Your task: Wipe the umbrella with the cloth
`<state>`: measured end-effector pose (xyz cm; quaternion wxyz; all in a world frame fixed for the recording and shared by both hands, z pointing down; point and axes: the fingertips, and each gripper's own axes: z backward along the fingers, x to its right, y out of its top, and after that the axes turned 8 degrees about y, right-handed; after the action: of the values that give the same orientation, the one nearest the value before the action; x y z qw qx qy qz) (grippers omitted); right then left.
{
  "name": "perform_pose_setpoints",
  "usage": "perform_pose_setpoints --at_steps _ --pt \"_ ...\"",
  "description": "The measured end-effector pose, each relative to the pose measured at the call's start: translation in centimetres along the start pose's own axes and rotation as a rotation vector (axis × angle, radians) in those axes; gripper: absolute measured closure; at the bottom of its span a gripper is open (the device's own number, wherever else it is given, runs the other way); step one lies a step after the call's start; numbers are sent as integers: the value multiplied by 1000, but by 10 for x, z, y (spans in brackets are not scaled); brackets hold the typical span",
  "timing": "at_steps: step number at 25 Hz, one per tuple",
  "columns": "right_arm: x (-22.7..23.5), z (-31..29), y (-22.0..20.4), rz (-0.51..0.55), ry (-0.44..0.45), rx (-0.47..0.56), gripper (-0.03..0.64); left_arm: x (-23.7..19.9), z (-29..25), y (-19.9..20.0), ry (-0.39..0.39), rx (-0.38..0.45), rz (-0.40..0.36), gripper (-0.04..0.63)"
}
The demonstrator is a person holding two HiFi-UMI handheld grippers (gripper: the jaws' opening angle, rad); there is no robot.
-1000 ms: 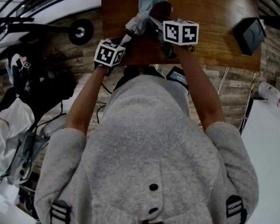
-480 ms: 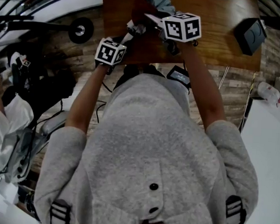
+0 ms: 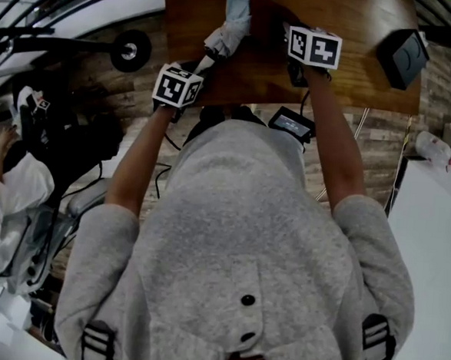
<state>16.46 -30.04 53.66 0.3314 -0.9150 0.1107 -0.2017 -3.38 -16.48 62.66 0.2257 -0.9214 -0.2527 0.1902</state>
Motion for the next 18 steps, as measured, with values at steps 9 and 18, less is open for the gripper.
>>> perform_pose_setpoints --at_steps 9,18 --pt "-7 10 77 188 -96 180 545 5 0 -2 -3 -15 -13 439" --pt "-132 -55 5 468 220 -119 546 4 2 -2 -2 0 6 439"
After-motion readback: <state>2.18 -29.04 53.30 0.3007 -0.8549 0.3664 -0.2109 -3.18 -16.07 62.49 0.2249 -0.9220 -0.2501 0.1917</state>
